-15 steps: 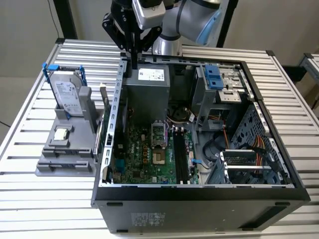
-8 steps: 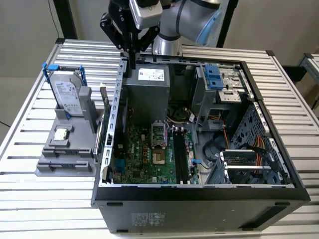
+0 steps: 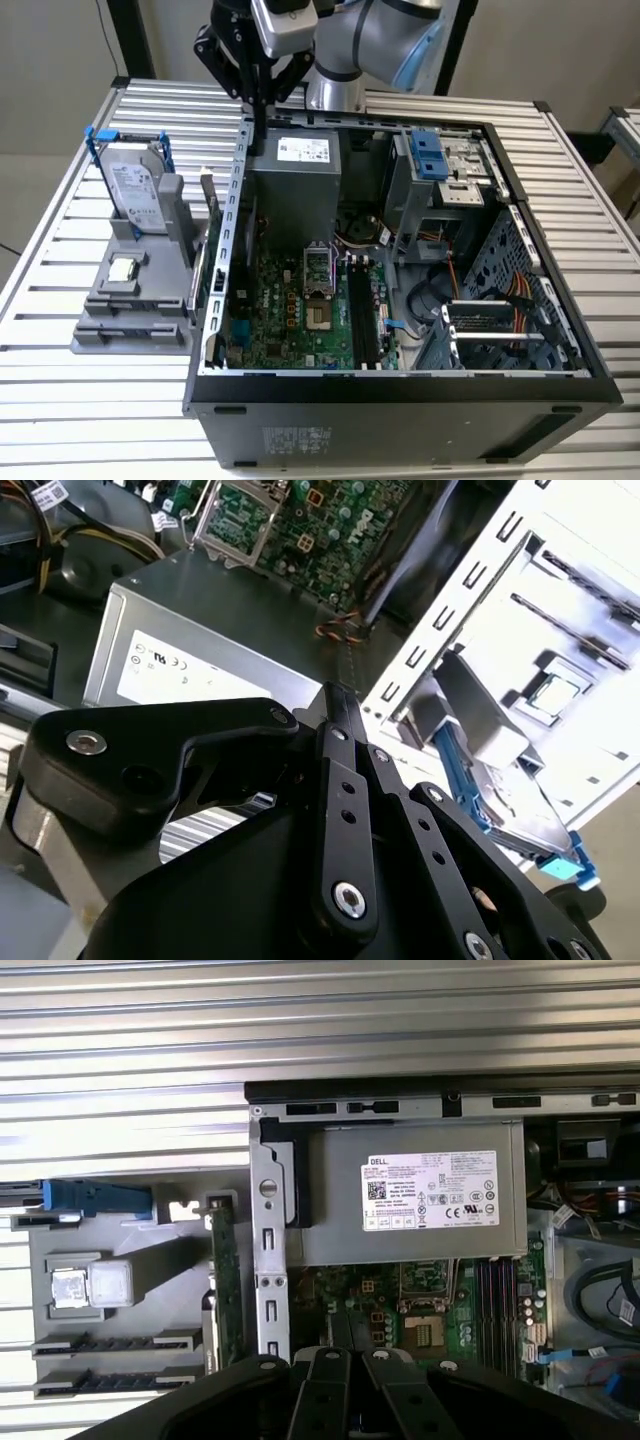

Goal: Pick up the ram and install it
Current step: 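Reach for the ram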

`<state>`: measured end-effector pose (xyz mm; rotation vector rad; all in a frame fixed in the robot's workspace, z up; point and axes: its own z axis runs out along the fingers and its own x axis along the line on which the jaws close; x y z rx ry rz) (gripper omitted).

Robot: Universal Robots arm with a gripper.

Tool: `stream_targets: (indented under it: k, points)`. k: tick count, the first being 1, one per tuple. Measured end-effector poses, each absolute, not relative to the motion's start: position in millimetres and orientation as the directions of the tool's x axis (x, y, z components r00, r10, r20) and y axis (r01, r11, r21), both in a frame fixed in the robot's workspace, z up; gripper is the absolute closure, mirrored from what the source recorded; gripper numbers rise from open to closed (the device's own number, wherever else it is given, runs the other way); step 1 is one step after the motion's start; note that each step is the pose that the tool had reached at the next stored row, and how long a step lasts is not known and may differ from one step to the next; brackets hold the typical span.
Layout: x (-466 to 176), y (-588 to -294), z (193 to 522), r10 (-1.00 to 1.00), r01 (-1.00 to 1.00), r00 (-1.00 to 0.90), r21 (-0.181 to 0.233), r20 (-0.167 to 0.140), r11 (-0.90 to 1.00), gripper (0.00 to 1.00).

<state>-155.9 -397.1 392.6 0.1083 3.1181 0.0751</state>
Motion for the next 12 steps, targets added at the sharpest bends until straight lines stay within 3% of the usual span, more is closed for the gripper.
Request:
stream_targets:
  k: [12]
  points:
    - [-165.5,-395.9,392.6,0.068,0.067,-0.998,0.049,-0.019,0.997,1.0]
